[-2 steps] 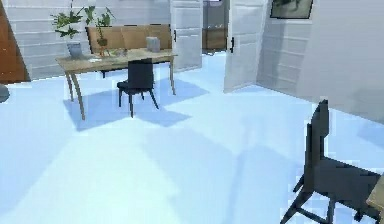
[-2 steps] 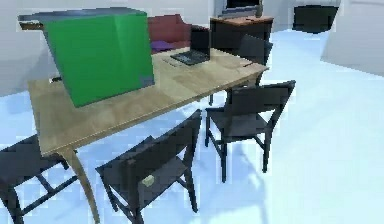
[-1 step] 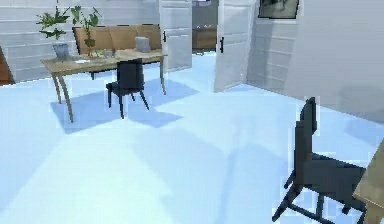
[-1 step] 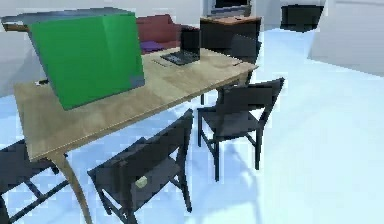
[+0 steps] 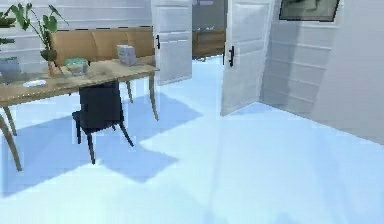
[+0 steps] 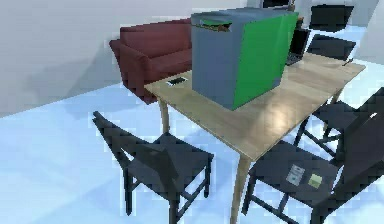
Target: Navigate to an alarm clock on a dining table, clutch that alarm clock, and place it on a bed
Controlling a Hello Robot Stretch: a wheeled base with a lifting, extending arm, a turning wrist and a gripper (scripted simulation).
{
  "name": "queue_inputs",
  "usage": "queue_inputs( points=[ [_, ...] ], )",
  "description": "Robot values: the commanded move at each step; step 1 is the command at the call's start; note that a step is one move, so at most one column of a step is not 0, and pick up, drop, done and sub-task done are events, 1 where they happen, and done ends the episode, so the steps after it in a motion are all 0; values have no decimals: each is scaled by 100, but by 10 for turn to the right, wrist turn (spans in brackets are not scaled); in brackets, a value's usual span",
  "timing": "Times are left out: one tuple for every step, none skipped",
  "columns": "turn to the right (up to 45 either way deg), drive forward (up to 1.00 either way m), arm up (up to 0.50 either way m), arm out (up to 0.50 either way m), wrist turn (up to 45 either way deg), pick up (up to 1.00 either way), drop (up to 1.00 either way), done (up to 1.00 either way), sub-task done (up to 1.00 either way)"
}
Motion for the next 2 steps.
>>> queue_inputs(
  points=[
    [30, 0, 0, 0, 0, 0, 0, 0, 0],
    [0, 100, 0, 0, 0, 0, 0, 0, 0]
  ],
)
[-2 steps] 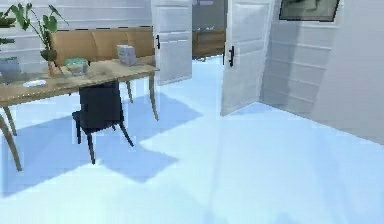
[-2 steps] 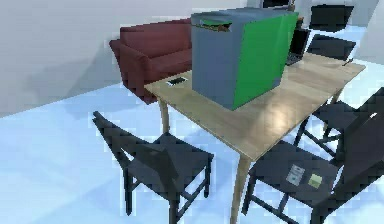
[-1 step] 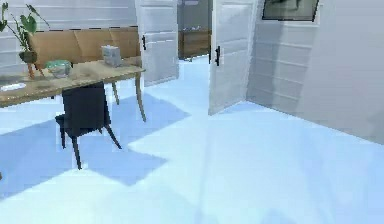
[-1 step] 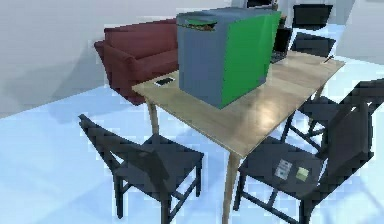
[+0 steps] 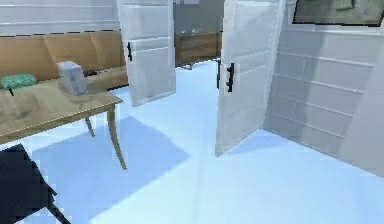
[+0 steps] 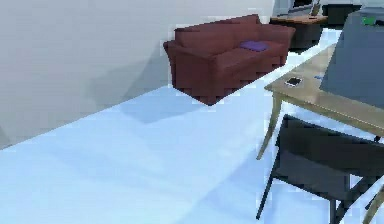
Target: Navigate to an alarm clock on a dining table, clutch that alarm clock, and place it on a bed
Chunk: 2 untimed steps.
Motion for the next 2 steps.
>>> queue_inputs(
  points=[
    [0, 100, 0, 0, 0, 0, 0, 0, 0],
    [0, 70, 0, 0, 0, 0, 0, 0, 0]
  ],
)
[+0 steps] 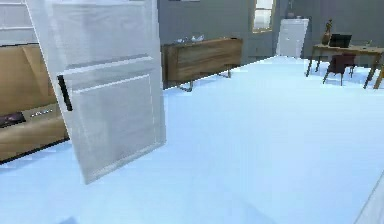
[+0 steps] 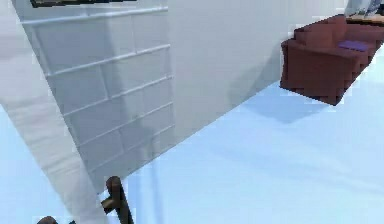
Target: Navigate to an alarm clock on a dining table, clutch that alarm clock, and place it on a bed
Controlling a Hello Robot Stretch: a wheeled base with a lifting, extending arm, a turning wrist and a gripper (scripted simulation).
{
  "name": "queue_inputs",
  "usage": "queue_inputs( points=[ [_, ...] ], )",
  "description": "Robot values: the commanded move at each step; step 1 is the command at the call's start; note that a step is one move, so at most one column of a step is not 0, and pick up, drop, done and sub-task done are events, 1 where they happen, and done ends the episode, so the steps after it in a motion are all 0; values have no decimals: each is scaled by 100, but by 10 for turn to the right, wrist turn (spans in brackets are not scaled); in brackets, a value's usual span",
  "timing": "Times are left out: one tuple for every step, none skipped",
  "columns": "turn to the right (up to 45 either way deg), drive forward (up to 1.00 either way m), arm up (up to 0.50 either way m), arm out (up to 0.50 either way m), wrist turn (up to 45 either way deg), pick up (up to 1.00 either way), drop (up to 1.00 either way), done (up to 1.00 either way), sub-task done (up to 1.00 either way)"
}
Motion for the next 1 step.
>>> queue_inputs(
  points=[
    [-390, 0, 0, 0, 0, 0, 0, 0, 0]
  ],
)
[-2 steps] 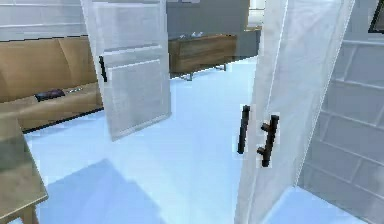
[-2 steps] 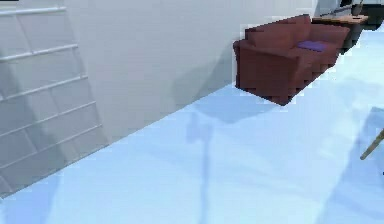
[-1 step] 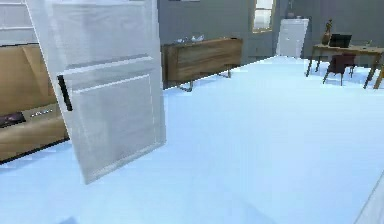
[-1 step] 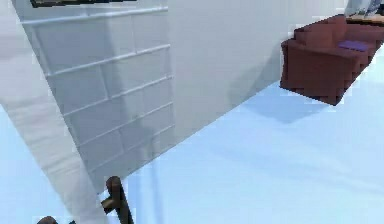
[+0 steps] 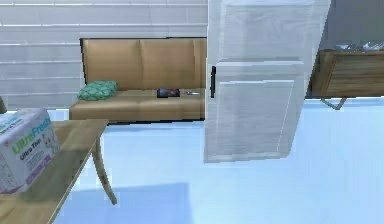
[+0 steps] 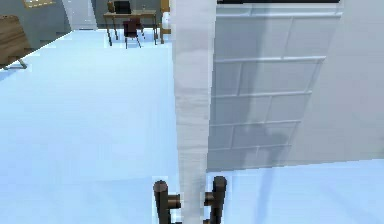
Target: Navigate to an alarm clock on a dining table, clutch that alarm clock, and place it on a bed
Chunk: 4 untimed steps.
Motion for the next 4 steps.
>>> queue_inputs(
  points=[
    [0, 15, 0, 0, 0, 0, 0, 0, 0],
    [120, 0, 0, 0, 0, 0, 0, 0, 0],
    [0, 40, 0, 0, 0, 0, 0, 0, 0],
    [450, 0, 0, 0, 0, 0, 0, 0, 0]
  ],
)
